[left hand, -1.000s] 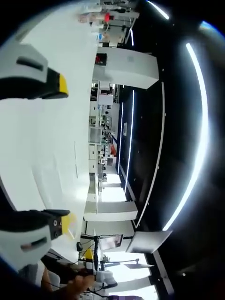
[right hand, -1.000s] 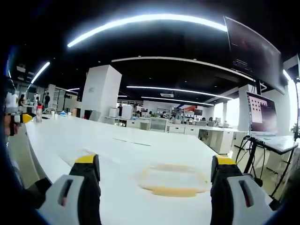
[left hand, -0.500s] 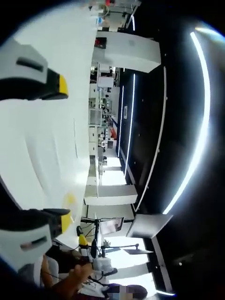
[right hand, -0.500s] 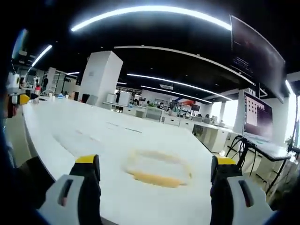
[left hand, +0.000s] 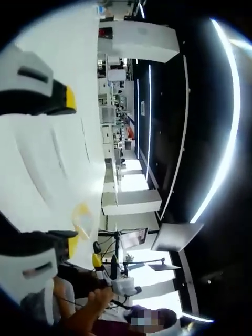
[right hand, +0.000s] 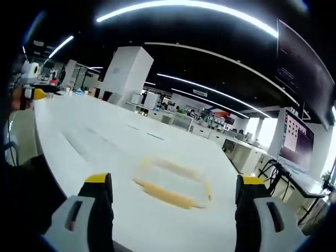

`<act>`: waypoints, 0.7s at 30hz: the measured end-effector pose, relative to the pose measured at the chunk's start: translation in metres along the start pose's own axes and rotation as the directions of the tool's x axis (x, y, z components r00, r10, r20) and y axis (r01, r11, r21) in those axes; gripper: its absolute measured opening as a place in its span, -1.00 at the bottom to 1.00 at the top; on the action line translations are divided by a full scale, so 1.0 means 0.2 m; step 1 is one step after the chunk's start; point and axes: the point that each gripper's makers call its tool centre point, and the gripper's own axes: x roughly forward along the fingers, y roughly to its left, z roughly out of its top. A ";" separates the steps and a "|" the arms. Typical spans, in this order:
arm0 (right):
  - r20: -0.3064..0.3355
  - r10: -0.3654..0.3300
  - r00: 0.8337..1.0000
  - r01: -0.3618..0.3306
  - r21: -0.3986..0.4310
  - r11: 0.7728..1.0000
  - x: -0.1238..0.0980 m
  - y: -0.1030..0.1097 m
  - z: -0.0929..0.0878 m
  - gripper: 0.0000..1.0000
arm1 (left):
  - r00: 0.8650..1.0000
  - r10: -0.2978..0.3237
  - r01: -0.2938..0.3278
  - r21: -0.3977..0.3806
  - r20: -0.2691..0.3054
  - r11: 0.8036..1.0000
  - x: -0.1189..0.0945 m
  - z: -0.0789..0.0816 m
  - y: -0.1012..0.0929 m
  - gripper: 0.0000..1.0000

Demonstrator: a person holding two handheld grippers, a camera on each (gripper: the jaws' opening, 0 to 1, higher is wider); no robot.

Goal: Snap each plastic latch of the storage box into its locked position after aligning the lid with the box until every specified latch is closed and the lid sits flush.

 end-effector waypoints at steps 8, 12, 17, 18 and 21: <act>-0.059 0.059 0.997 -0.061 -0.031 0.998 0.03 -0.05 -0.06 0.99 | 0.994 -0.088 0.091 0.041 -0.064 0.995 0.15 -0.05 -0.09 0.83; -0.090 0.075 0.993 -0.080 -0.055 0.995 0.04 -0.06 -0.09 1.00 | 0.989 -0.125 0.129 0.037 -0.081 0.991 0.21 -0.06 -0.14 0.85; -0.109 0.100 0.989 -0.108 -0.070 0.992 0.08 -0.08 -0.11 1.00 | 0.981 -0.165 0.171 0.049 -0.107 0.984 0.31 -0.08 -0.17 0.88; -0.112 0.103 0.988 -0.111 -0.073 0.991 0.08 -0.09 -0.11 1.00 | 0.978 -0.173 0.180 0.054 -0.115 0.982 0.33 -0.09 -0.18 0.88; -0.130 0.111 0.985 -0.123 -0.087 0.989 0.09 -0.10 -0.12 1.00 | 0.969 -0.204 0.214 0.063 -0.142 0.975 0.39 -0.11 -0.22 0.88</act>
